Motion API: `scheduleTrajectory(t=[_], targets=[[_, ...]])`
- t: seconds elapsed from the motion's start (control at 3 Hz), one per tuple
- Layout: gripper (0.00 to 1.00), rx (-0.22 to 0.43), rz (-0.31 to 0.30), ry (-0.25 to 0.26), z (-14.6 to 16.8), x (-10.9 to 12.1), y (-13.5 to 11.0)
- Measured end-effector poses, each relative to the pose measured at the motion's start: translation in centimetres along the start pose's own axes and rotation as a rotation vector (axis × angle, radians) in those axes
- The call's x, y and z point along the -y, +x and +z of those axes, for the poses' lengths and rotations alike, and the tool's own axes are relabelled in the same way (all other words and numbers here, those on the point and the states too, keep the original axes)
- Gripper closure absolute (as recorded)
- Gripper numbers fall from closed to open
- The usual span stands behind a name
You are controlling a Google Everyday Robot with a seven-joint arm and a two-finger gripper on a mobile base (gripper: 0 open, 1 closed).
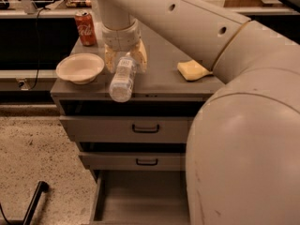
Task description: Place blue plastic bottle into bottom drawer
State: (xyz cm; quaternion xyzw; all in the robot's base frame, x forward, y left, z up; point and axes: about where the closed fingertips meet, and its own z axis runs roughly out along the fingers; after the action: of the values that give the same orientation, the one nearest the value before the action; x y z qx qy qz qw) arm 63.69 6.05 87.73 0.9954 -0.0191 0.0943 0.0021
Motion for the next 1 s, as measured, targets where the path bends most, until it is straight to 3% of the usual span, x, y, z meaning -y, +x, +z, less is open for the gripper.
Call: scheduleTrajectory(t=[0.33, 1.0], targets=[[0.4, 0.014, -0.007, -0.014, 0.9, 0.0, -0.4], [0.81, 0.068, 0.007, -0.015, 3.5, 0.1, -1.6]])
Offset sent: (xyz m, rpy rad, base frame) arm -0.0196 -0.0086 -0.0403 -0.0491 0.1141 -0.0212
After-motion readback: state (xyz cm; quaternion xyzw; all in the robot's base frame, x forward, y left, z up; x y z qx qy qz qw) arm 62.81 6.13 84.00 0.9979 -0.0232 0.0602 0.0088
